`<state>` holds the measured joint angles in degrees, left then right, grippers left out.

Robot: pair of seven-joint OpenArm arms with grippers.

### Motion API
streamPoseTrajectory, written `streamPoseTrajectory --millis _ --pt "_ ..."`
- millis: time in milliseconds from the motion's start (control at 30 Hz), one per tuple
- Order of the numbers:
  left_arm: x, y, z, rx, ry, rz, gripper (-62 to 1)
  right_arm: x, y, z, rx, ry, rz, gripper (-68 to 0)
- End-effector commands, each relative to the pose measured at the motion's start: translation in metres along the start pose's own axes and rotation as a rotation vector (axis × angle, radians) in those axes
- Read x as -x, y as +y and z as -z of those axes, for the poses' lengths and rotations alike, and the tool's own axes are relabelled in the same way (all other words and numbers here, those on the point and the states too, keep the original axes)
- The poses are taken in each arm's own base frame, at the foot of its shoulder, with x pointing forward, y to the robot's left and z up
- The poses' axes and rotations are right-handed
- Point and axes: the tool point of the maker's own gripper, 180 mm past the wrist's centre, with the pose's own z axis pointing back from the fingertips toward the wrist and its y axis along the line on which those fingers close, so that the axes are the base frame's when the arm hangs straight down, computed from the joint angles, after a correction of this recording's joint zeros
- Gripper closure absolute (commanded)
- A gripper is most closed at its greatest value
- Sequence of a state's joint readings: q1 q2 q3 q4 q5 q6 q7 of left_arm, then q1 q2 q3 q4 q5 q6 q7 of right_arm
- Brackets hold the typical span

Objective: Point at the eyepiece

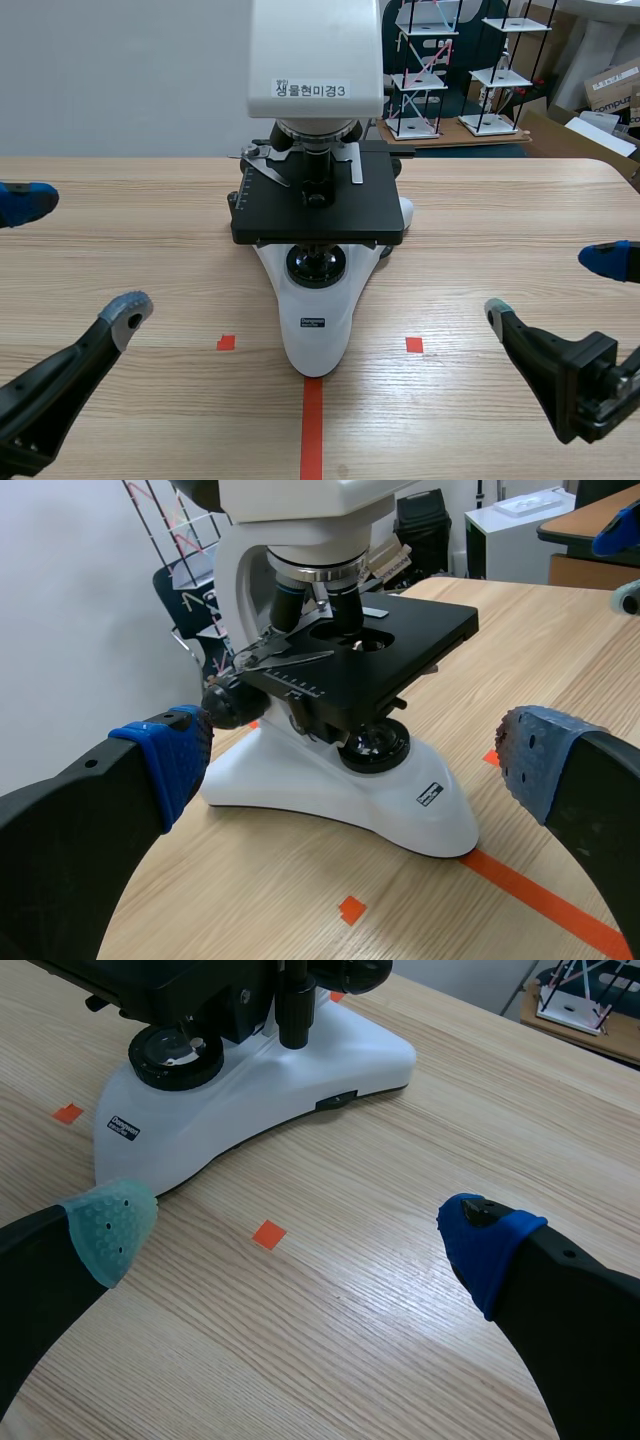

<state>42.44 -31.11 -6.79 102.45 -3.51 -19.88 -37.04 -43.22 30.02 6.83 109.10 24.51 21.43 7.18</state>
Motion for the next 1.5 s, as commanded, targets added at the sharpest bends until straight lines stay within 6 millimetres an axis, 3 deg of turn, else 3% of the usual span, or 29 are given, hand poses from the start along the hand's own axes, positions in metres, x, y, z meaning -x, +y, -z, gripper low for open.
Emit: streamPoseTrajectory --millis 0,667,733,900,1067,1200,1467 --pt "-0.005 -0.002 0.001 -0.001 -0.006 -0.03 -59.6 -0.012 -0.001 0.001 -0.002 -0.037 -0.008 -62.1" --pt "-0.006 -0.002 0.002 0.001 -0.008 -0.025 -59.6 -0.012 -0.001 0.001 -0.002 -0.038 -0.008 -61.2" --pt "-0.006 -0.002 0.002 0.001 -0.008 -0.025 -59.6 -0.012 -0.001 0.001 -0.002 -0.038 -0.009 -55.7" --pt "-0.006 -0.002 0.002 0.001 -0.009 -0.025 -59.6 -0.019 -0.004 0.002 0.006 -0.065 -0.017 -34.2" --pt "-0.006 -0.002 0.002 0.001 -0.008 -0.025 -59.6 -0.035 -0.012 0.009 0.01 -0.109 -0.058 -20.3" --pt "-0.006 -0.002 0.002 0.001 -0.008 -0.025 -59.6 -0.059 -0.023 0.017 0.008 -0.174 -0.114 -11.0" --pt "-0.006 -0.002 0.002 0.001 -0.009 -0.026 -59.6 -0.13 -0.048 0.028 0.023 -0.354 -0.251 -1.5"
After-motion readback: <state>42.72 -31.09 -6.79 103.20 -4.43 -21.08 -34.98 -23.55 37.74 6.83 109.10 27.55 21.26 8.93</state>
